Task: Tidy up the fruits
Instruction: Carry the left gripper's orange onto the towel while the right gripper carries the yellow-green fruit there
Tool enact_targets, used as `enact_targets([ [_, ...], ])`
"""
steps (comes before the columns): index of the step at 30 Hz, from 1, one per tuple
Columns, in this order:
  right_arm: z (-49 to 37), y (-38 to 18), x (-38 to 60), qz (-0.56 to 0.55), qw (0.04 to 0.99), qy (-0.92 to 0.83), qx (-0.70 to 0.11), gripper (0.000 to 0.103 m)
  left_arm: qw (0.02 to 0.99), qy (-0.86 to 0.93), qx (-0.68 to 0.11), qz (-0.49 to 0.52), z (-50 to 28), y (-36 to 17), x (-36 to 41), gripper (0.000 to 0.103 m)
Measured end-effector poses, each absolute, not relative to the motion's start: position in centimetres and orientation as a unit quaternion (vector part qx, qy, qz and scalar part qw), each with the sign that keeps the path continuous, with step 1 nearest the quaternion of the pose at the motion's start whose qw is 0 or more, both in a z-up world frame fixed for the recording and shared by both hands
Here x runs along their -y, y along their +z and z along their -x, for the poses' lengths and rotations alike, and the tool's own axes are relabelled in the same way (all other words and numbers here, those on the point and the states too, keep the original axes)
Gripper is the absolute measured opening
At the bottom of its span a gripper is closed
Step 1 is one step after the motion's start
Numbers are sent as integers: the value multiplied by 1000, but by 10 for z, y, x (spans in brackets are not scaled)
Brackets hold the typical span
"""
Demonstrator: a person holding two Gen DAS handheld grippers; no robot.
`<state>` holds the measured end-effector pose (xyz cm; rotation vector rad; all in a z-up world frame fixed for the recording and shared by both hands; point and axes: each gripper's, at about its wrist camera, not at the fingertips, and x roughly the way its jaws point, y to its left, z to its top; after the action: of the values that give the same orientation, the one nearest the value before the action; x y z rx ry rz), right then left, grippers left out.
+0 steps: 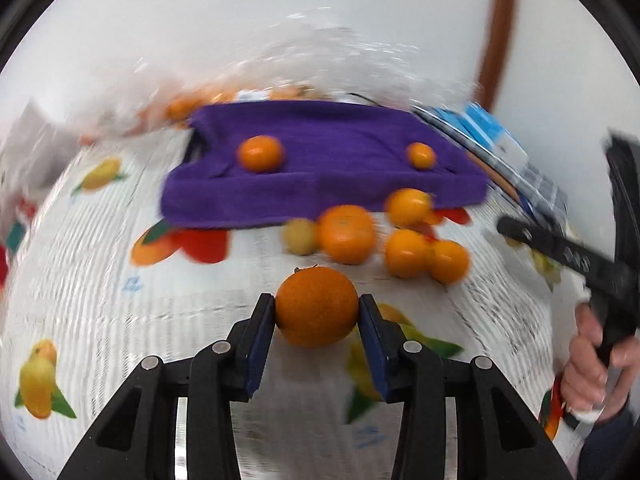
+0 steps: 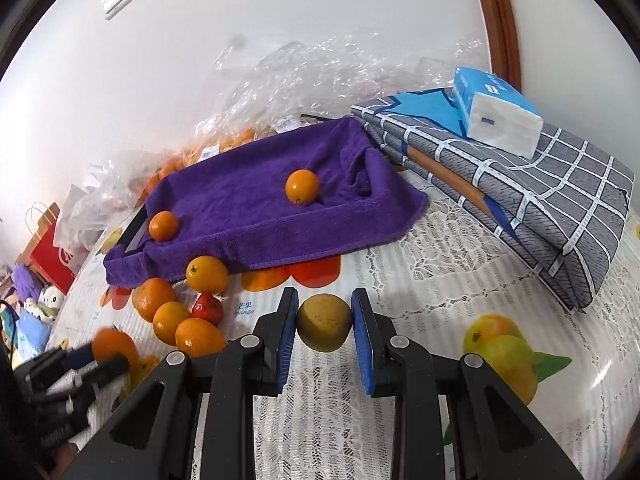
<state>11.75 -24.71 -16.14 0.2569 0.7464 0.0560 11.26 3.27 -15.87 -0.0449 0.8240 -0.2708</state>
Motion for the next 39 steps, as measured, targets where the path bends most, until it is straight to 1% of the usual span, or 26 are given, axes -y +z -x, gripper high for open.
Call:
enact_targets([
  [10, -114, -158, 240, -103, 929, 36, -355, 27, 901, -152, -390, 114, -116, -164, -61, 40],
  [16, -115, -157, 231, -77, 930, 40, -356, 27, 904, -148, -381, 123, -114, -162, -63, 40],
  [21, -116, -159, 233, -82, 929, 43, -359, 27, 903, -147, -385, 119, -116, -163, -61, 40],
  [33, -113, -156, 234, -92, 930, 59, -350, 27, 915, -132, -361, 126, -111, -157, -69, 40],
  [37, -115, -149, 230, -73, 933, 50, -349, 27, 916, -126, -354, 141, -115, -147, -73, 40],
  [39, -119, -135, 227, -61, 937, 54, -341, 27, 914, -126, -355, 150, -125, -137, -75, 40],
])
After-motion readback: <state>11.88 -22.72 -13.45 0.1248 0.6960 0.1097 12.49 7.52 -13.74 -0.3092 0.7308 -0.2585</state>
